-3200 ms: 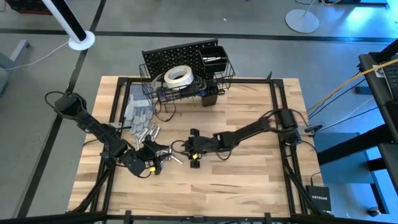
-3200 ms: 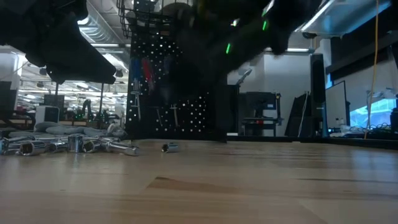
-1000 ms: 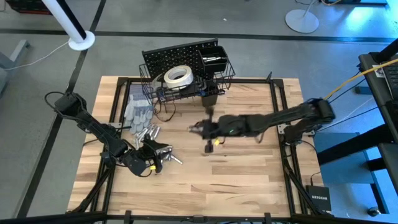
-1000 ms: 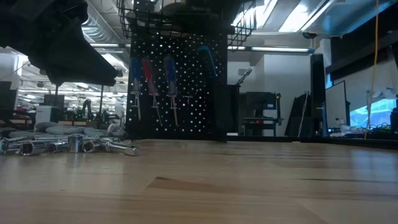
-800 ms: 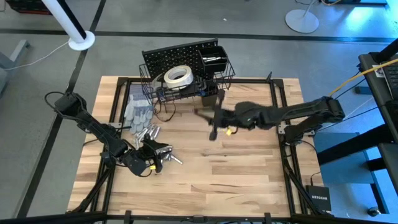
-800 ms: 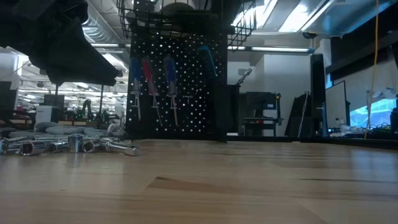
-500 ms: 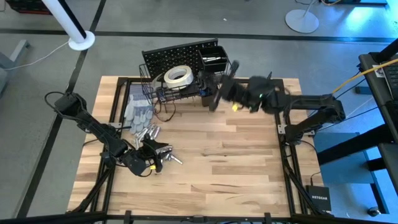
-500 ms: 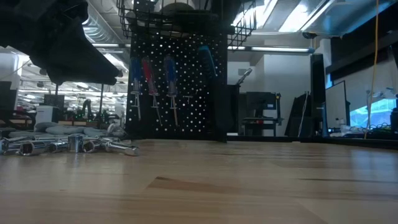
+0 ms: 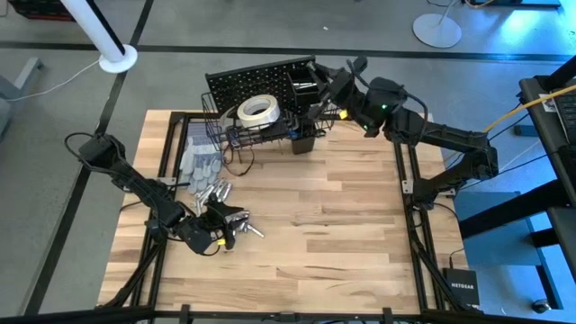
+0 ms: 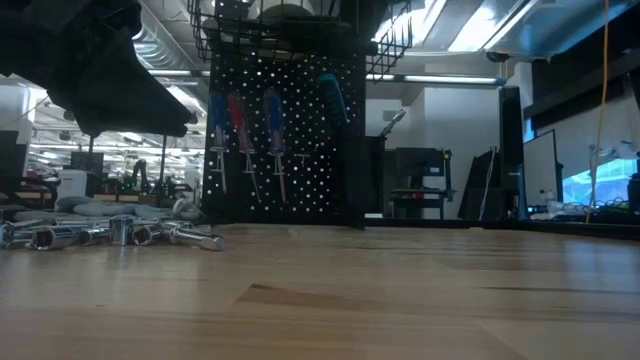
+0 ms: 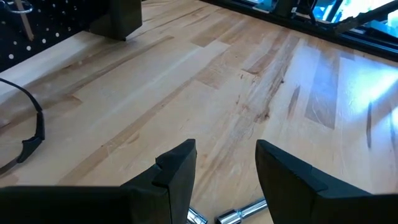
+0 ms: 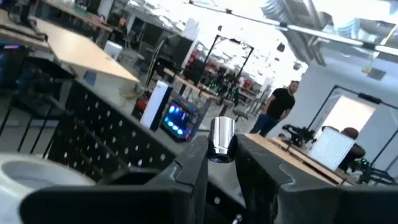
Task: Hang tools onto peg board
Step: Put the socket into the top black bin on the pegboard, then put the extension bar into the top black bin on the pegboard
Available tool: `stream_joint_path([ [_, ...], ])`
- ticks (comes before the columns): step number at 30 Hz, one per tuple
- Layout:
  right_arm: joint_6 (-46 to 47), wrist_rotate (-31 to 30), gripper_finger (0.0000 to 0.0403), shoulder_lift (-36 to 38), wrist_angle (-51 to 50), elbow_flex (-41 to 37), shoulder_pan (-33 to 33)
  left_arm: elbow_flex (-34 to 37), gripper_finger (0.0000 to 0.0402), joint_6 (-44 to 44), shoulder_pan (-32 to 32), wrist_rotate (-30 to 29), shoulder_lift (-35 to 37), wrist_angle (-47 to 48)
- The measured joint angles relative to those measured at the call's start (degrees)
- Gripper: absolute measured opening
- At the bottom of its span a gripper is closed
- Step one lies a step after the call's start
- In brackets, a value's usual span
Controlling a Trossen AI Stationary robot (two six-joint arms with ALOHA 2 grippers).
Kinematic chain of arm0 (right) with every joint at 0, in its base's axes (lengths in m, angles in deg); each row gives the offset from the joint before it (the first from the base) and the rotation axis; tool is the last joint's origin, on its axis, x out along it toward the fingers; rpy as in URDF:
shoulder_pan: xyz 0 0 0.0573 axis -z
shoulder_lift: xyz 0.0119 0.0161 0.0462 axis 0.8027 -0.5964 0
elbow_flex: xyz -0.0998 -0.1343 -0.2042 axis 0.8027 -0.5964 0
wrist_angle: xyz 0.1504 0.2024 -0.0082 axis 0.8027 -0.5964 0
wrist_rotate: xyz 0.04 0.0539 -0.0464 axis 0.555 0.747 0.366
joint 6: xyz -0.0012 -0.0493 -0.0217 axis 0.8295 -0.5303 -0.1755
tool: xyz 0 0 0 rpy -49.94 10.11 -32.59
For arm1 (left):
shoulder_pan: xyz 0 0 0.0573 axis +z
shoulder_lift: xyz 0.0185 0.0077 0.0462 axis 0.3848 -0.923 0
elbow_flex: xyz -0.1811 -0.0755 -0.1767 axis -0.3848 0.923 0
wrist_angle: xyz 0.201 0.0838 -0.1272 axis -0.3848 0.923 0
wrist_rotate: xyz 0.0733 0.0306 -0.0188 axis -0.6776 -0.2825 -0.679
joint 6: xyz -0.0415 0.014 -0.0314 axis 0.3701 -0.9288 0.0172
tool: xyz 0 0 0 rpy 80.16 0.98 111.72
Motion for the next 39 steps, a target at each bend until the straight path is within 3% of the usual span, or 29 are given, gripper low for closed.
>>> stream_joint_path([
  [12,0.4,-0.1,0.0176,0.2,-3.1,0.1,-0.2,0.0,0.0157,0.1,0.0,0.0,0.0,0.0],
  [16,2.3,1.0,0.0192,2.1,-3.4,0.2,-3.3,0.0,0.0157,0.3,0.0,0.0,0.0,0.0],
  [22,10.6,13.4,0.0192,3.9,-12.4,0.4,-14.6,0.0,0.0157,0.4,0.0,0.1,0.0,0.0],
  [28,19.8,19.5,0.0191,0.2,-24.4,-4.4,-22.4,0.0,0.0157,0.5,0.0,0.2,0.0,0.0],
  [32,26.8,18.9,0.0190,-4.4,-19.5,-13.7,-26.1,0.0,0.0157,0.3,0.0,0.1,0.0,0.0],
  [39,32.3,17.0,0.0190,-16.8,3.4,-26.5,-28.9,0.0,0.0157,0.3,0.0,-0.1,0.0,0.1],
])
